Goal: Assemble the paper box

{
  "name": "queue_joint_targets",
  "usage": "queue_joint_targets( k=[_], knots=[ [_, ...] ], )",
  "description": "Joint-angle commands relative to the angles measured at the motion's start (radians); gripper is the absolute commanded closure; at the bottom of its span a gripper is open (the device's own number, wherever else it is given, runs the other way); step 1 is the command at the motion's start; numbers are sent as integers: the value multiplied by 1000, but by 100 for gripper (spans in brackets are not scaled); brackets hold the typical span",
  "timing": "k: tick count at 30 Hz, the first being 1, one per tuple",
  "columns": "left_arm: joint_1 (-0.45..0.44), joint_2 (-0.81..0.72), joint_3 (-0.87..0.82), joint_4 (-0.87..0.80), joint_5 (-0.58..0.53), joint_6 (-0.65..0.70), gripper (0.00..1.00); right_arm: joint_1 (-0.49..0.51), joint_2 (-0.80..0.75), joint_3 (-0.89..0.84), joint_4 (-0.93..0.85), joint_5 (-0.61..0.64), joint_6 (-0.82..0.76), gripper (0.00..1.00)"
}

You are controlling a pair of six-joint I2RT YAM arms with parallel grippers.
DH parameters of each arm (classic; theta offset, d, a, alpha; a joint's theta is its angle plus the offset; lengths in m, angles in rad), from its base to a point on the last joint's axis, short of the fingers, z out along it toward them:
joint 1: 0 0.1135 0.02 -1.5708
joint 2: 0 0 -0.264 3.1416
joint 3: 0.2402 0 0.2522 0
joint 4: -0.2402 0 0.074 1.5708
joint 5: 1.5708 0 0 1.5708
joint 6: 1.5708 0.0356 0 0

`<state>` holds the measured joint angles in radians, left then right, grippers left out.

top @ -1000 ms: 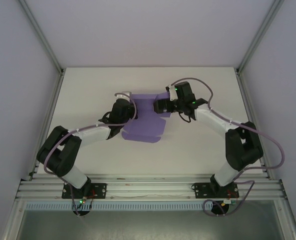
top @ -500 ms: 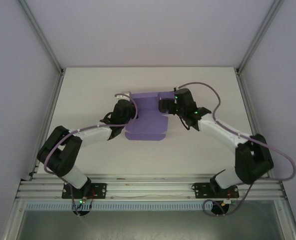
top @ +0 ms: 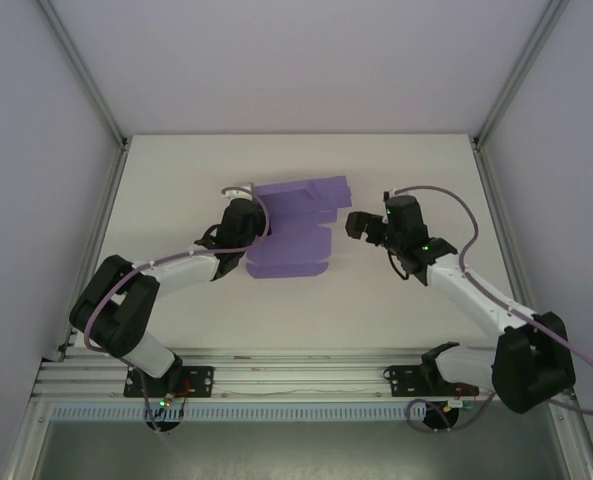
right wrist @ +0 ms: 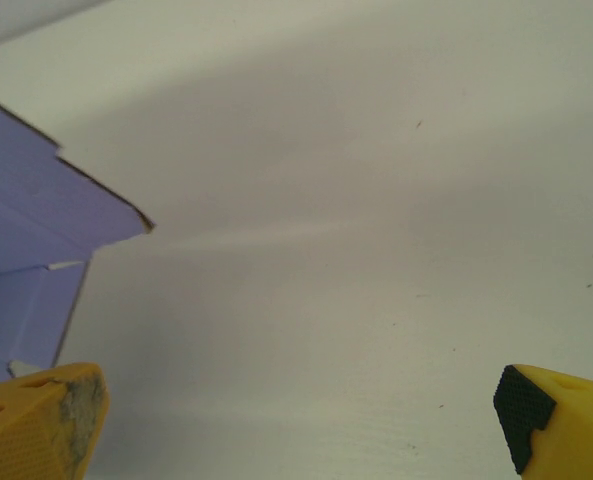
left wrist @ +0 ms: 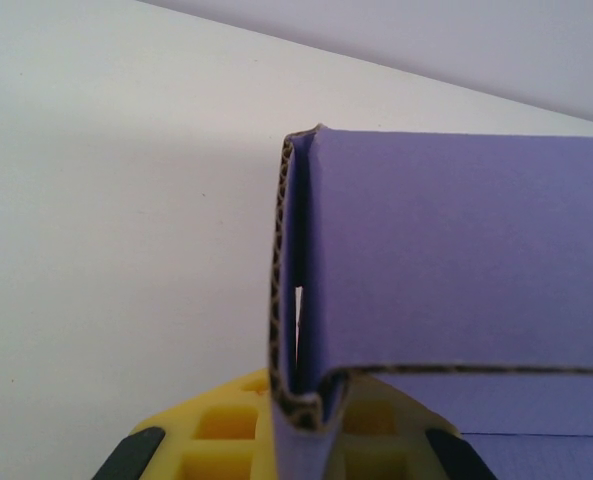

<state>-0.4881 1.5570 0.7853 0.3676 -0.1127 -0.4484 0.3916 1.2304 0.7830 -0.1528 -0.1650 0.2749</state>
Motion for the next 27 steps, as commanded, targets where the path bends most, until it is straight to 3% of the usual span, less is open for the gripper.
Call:
queue_joint_targets(
  k=[1, 8, 14, 20, 24, 27],
  knots=[
    [9, -25, 15, -1, 3, -16, 100, -1, 56, 34, 50, -40, 10, 0],
    [9, -26, 5, 17, 22, -15, 100, -1, 144, 93, 121, -111, -25, 0],
    [9, -2, 9, 30, 51, -27, 100, -2, 181, 109, 205, -311, -17, 0],
    [8, 10, 13, 49, 78, -51, 100, 16, 276, 138, 295, -400, 19, 0],
    [9, 14, 14, 55, 82, -73, 100, 78, 339, 185, 320, -328, -9, 0],
    [9, 17, 14, 56, 88, -82, 100, 138, 370, 208, 304, -73, -32, 0]
  ],
)
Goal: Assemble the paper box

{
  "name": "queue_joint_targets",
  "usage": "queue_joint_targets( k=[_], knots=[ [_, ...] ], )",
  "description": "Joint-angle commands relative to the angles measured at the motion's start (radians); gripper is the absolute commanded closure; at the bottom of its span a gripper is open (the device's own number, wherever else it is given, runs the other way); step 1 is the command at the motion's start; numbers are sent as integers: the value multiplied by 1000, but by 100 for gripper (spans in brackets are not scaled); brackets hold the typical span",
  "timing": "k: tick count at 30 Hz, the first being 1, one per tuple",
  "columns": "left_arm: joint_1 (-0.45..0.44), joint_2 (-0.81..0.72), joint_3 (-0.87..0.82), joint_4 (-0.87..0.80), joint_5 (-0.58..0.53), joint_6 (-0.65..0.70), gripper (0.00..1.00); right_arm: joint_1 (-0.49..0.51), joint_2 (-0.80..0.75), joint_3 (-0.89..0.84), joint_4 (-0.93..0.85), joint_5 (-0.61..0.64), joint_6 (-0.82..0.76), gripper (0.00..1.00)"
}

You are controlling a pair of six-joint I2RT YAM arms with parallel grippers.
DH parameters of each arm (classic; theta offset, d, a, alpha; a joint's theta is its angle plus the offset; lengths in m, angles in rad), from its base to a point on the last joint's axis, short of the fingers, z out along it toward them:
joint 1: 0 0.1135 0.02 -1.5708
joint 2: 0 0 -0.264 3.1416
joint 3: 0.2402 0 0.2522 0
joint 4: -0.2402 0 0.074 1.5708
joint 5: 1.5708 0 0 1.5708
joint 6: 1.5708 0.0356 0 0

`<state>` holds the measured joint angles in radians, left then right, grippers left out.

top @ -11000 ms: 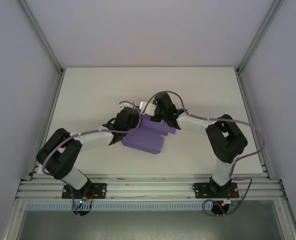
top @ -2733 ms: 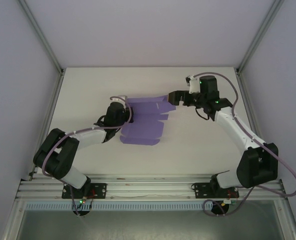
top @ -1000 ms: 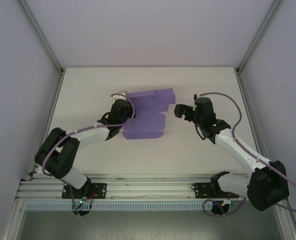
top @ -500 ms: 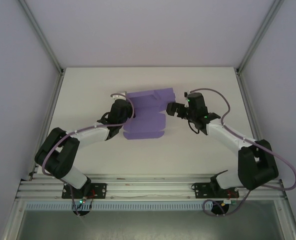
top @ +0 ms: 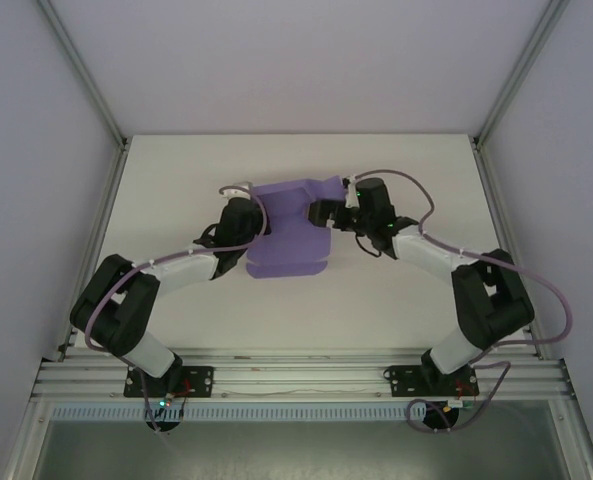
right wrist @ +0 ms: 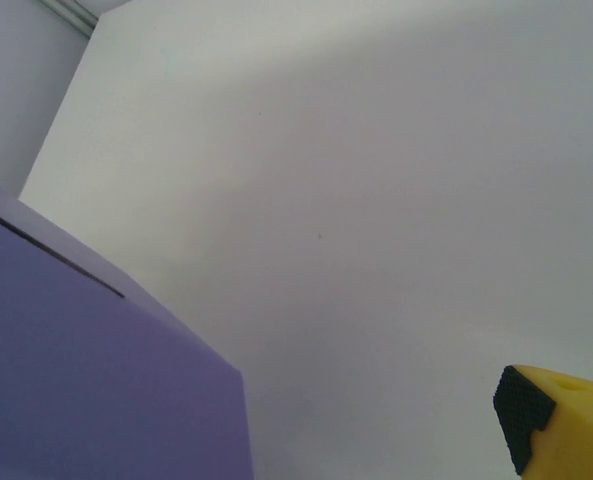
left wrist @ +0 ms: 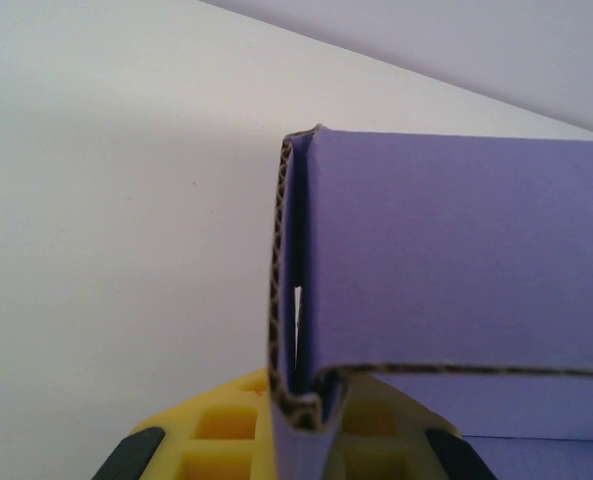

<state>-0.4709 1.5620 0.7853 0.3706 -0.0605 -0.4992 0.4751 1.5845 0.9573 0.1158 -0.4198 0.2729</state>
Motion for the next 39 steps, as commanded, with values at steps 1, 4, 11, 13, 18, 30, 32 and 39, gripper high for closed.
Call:
queue_joint_targets(
  k=[1, 4, 11, 13, 18, 30, 32, 39],
  knots=[
    [-8, 10, 12, 52, 36, -32, 100, 66, 23, 36, 29, 280, -24, 0],
    [-8, 2, 7, 38, 20, -34, 100, 71, 17, 23, 16, 465, 8, 0],
    [-7, -29, -7, 0, -20, -8, 100, 66, -122, -46, -69, 512, -100, 0],
    [-6, -31, -4, -22, -30, 8, 100, 47, -180, -63, -114, 449, -132, 0],
    [-2, -52, -15, -40, -25, 40, 100, -73, -367, -129, -160, 269, -143, 0],
    [-1, -56, -3, -33, 45, 86, 100, -322, -177, 98, -385, -121, -293, 7],
    [-2, -58, -1, -35, 45, 87, 100, -320, -114, 151, -426, -253, -342, 9],
    [-1, -51, 11, -51, 23, 90, 100, -274, -50, 188, -501, -524, -540, 12]
  ],
)
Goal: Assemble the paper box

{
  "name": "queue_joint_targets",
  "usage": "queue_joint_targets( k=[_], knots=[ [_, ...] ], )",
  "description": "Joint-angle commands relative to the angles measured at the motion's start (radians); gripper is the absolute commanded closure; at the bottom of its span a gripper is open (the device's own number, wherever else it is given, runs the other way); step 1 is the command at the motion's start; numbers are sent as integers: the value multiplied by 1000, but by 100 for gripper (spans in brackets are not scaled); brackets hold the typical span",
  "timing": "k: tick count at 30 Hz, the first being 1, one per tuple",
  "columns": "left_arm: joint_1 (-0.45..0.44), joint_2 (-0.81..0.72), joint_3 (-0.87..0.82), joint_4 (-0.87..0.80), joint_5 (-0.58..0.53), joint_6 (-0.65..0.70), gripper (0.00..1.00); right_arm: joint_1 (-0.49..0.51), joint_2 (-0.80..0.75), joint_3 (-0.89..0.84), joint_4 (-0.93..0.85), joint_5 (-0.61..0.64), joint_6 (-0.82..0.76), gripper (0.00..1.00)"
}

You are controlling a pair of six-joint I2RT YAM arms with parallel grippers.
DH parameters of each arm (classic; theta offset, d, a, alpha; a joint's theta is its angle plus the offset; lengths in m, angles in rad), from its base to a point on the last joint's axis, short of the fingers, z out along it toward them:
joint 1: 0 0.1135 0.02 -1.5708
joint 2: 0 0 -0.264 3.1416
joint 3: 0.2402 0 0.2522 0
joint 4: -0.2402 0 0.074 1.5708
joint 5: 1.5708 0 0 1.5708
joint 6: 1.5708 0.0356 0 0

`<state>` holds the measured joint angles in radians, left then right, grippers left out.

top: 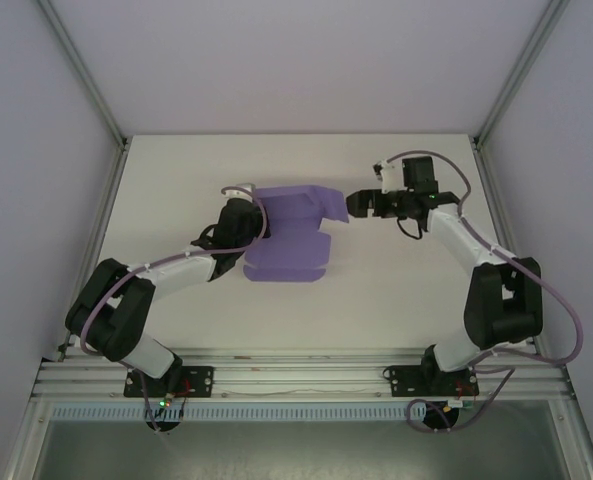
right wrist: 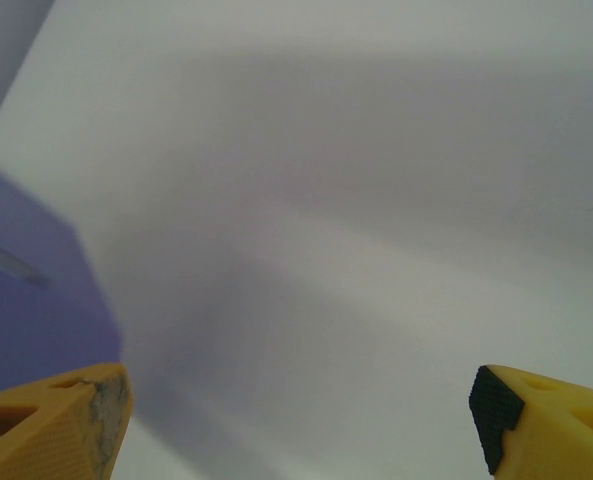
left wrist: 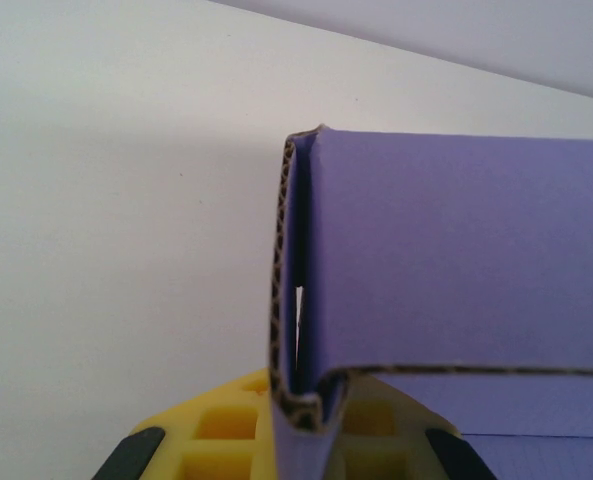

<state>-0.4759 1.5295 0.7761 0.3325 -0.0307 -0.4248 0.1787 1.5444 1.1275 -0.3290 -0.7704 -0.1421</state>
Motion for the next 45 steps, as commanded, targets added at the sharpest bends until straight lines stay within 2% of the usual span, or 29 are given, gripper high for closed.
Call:
queue_joint_targets(
  k=[1, 4, 13, 25, 28, 32, 34, 36, 37, 39, 43, 45],
  knots=[
    [3, -12, 24, -14, -7, 17, 100, 32, -13, 13, -67, -201, -163, 12],
    [5, 7, 36, -18, -1, 12, 100, 49, -11, 3, -70, -261, -198, 12],
    [3, 35, 54, -35, 4, 9, 100, 114, 23, 34, -106, -303, -285, 20],
    [3, 42, 51, -17, 69, 45, 100, 222, 111, 130, 8, 100, -194, 24],
    [3, 39, 49, -13, 78, 56, 100, 246, 127, 138, 48, 192, -175, 28],
    [1, 36, 49, -9, 86, 66, 100, 275, 158, 157, 78, 295, -132, 44],
    [-1, 35, 50, -10, 78, 67, 100, 289, 170, 159, 107, 360, -92, 58],
    [-5, 34, 55, -11, 62, 63, 100, 307, 178, 158, 144, 459, -41, 66],
    [-10, 34, 63, -22, 36, 51, 100, 317, 183, 161, 153, 514, -16, 73],
    [-23, 38, 90, -63, -29, 33, 100, 350, 201, 185, 139, 689, 39, 84],
    [-88, 59, 189, -224, -315, -72, 100, 420, 268, 240, 92, 1100, 195, 97],
    [-114, 83, 250, -343, -466, -175, 100, 433, 316, 274, 52, 1233, 292, 100]
  ],
)
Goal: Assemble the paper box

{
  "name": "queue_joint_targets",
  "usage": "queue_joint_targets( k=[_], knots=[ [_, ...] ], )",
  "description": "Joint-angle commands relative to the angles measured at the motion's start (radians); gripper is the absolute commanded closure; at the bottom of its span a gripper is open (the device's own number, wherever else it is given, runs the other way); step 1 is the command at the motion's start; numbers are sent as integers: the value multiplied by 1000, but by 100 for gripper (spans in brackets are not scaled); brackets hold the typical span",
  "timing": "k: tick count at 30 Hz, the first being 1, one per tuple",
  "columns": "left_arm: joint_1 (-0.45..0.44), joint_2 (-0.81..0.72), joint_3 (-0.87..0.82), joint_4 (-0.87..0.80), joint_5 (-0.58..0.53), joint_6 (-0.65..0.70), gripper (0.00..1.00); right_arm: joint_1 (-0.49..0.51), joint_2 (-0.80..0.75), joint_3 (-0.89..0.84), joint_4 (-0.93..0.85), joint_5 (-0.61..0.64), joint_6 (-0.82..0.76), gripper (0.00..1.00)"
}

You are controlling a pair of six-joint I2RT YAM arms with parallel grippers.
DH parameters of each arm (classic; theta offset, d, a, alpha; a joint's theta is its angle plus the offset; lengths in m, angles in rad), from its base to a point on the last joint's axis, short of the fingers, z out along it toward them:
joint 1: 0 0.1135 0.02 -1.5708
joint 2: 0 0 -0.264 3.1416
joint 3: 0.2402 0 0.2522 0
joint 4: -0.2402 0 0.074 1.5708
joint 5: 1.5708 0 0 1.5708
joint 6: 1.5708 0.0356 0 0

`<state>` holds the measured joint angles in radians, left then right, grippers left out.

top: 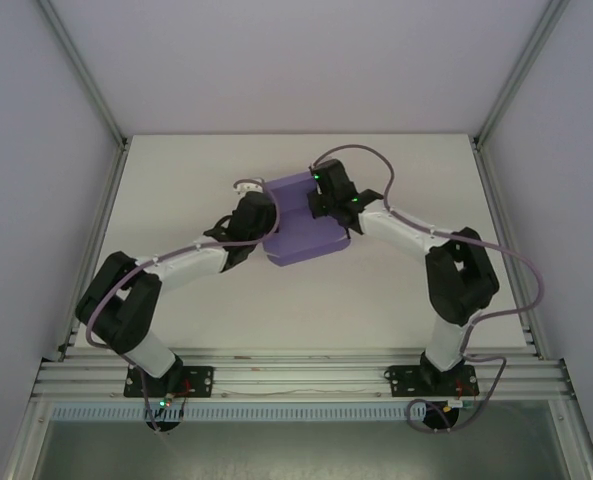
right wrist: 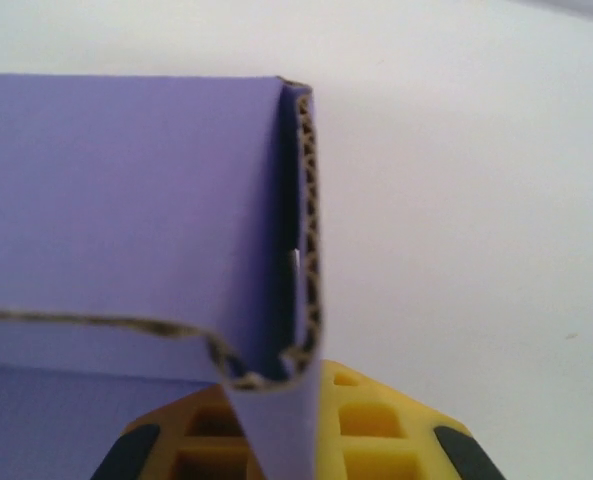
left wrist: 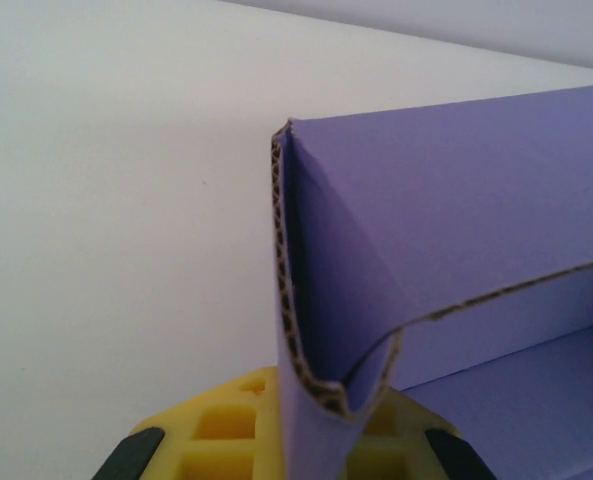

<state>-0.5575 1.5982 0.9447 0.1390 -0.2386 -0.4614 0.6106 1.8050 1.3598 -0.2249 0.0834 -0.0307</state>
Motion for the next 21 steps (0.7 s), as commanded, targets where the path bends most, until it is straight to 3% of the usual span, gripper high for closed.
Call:
queue_joint_targets(
  k=[1, 6, 11, 16, 18, 21],
  knots=[
    [-32, 29, 114, -221, -283, -194, 100, 3, 79, 61, -80, 442, 229, 100],
    [-27, 51, 145, -321, -301, -267, 100, -5, 169, 154, -172, 700, 257, 100],
    [-6, 47, 116, -303, -264, -292, 100, -20, 170, 162, -143, 762, 230, 100],
    [-2, 63, 128, -267, -213, -235, 100, -19, 103, 67, 33, 510, 148, 97],
    [-2, 65, 120, -222, -177, -198, 100, -24, 54, -5, 150, 347, 107, 68],
    [-1, 61, 109, -178, -133, -174, 100, -36, -29, -116, 296, 102, 68, 50]
  ],
)
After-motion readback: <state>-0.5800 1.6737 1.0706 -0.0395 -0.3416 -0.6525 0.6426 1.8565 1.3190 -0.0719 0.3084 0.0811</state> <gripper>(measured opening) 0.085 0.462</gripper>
